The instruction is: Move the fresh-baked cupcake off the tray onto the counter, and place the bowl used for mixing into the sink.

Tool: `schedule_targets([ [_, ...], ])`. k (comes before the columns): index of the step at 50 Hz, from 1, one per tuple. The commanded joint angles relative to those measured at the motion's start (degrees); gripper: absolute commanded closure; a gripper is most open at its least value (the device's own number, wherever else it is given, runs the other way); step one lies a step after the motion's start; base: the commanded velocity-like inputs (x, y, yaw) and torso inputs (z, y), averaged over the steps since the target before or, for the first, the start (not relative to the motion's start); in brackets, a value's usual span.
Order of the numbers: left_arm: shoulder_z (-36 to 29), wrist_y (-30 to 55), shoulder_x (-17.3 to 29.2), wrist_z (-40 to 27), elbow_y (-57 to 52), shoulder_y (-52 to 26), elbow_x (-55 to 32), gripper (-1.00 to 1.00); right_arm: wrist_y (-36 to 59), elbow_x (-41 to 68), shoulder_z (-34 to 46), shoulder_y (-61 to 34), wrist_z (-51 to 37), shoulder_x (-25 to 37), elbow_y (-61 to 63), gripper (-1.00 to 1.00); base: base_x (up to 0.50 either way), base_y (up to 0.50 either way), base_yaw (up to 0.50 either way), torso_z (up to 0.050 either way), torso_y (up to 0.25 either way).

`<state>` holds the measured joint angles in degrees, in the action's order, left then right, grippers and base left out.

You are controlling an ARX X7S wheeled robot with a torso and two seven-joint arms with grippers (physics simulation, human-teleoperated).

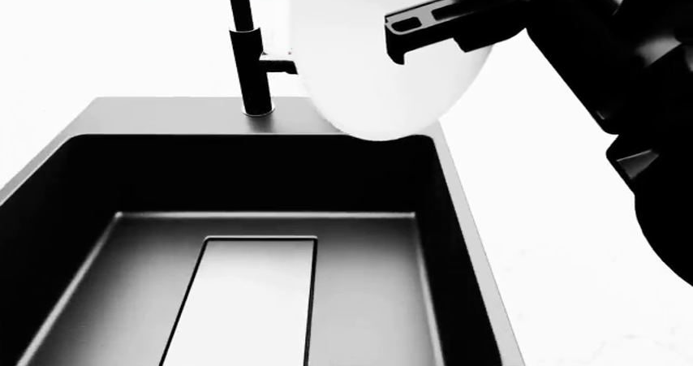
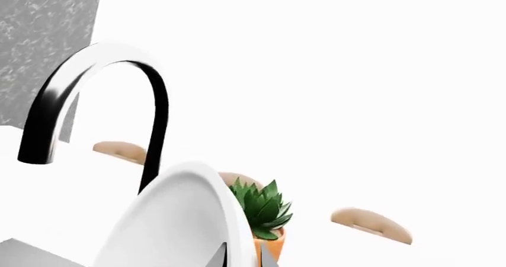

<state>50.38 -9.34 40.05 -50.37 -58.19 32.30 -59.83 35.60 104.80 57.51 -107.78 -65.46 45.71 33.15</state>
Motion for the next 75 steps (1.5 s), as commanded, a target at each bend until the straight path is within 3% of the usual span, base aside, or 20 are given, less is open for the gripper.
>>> schedule_targets([
  [1, 0.36, -0.30, -0.10, -0.12, -0.03, 0.41, -0.19, -1.00, -1.24, 0.11, -0.60, 1.73, 0.39, -0.64, -0.91, 1.00, 0.00, 0.00, 0.00, 0.000, 0.000],
  [20, 0.86, -0.81, -0.33, 0.01, -0.12, 1.07, -0.51, -1.00, -5.79, -6.37, 1.05, 10.34, 4.74, -3.56, -3.12, 1.00, 0.00, 0.00, 0.00, 0.000, 0.001],
  [75, 0.03, -1.85, -0.41, -0.01, 0.65, 1.20, 0.25, -1.00, -21.09, -6.06, -2.58, 26.45, 11.91, -7.51, -4.19, 1.00, 0.00, 0.00, 0.00, 0.000, 0.000],
])
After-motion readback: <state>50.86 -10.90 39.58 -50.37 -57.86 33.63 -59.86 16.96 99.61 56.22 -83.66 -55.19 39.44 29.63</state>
